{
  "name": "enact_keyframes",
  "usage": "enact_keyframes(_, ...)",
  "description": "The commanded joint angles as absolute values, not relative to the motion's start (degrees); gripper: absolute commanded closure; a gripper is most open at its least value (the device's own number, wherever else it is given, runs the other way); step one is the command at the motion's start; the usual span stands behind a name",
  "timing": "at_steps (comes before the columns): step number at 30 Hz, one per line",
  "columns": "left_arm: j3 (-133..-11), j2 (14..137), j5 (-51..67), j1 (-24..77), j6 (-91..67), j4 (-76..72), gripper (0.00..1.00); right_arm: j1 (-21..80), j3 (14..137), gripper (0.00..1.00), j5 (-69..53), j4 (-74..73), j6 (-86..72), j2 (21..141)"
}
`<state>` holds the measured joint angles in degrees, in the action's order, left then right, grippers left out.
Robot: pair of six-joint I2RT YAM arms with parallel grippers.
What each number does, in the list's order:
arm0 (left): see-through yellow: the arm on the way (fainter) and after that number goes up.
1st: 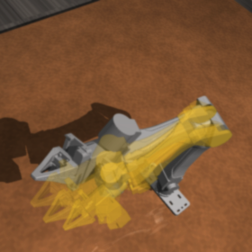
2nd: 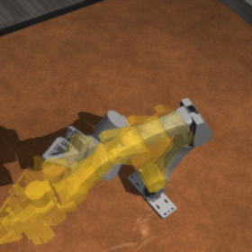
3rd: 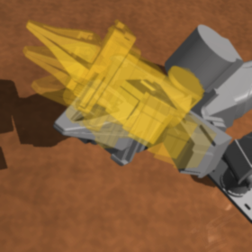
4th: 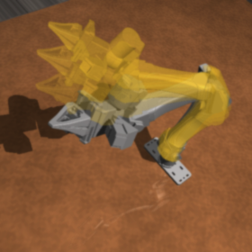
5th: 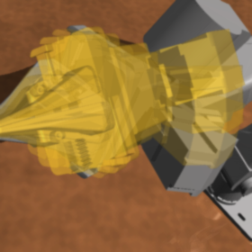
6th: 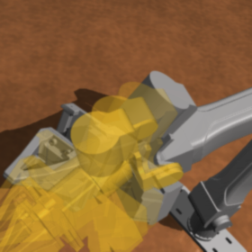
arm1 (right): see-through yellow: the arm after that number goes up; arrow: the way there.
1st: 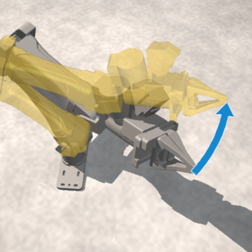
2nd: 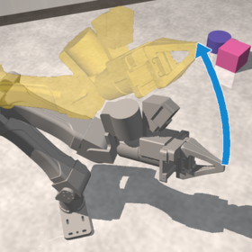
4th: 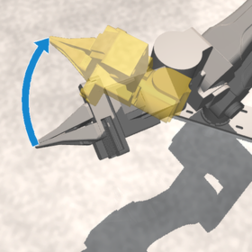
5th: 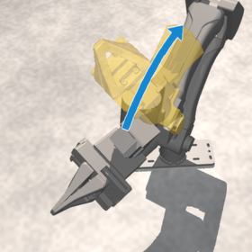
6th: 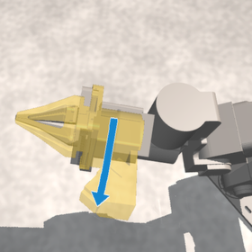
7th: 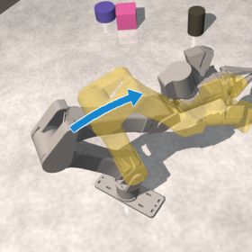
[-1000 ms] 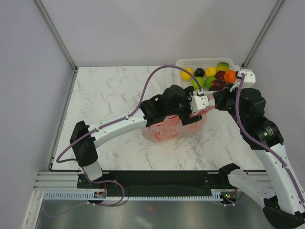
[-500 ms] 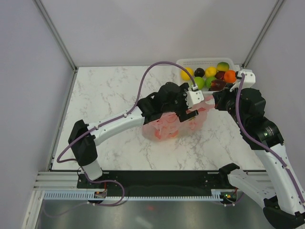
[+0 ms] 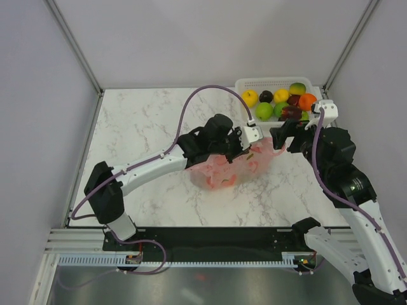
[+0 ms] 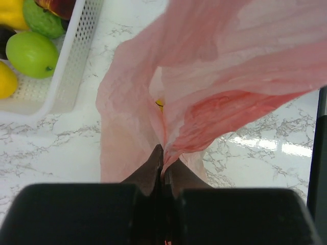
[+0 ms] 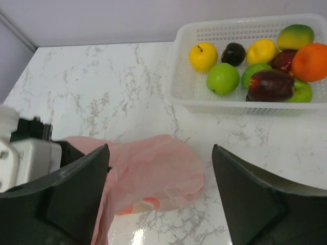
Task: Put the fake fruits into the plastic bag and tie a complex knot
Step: Adjust the plastic bag at the center of the board.
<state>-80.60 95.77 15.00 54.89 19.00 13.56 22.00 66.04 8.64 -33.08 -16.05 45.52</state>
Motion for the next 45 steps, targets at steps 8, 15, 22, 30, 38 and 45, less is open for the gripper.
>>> enact_keyframes(8,-80.0,89.5,19.6,51.9,15.6,11.4,0.98,21.8,51.3,0.02,-3.2,-10.5,-13.3,36.7)
enact_keyframes(15,-82.0,91.4,22.0,50.6,13.3,13.7,0.98,21.9,46.9,0.02,-2.1,-5.5,-12.8,26.1)
enact_keyframes(22,-84.0,92.5,24.6,48.8,9.6,14.9,0.98,21.9,37.2,0.02,-13.3,5.8,-9.7,12.9)
enact_keyframes(30,-84.6,91.8,25.0,48.2,8.6,15.7,0.98,22.0,32.5,0.02,-12.5,8.0,-9.6,21.5)
enact_keyframes(38,-84.2,91.3,26.6,48.3,8.6,15.7,0.98,21.9,31.5,0.02,-13.4,17.0,-12.2,32.0)
enact_keyframes(45,-83.9,90.5,27.1,48.2,8.0,15.7,0.98,21.9,31.4,0.02,-11.1,22.0,-12.0,35.9)
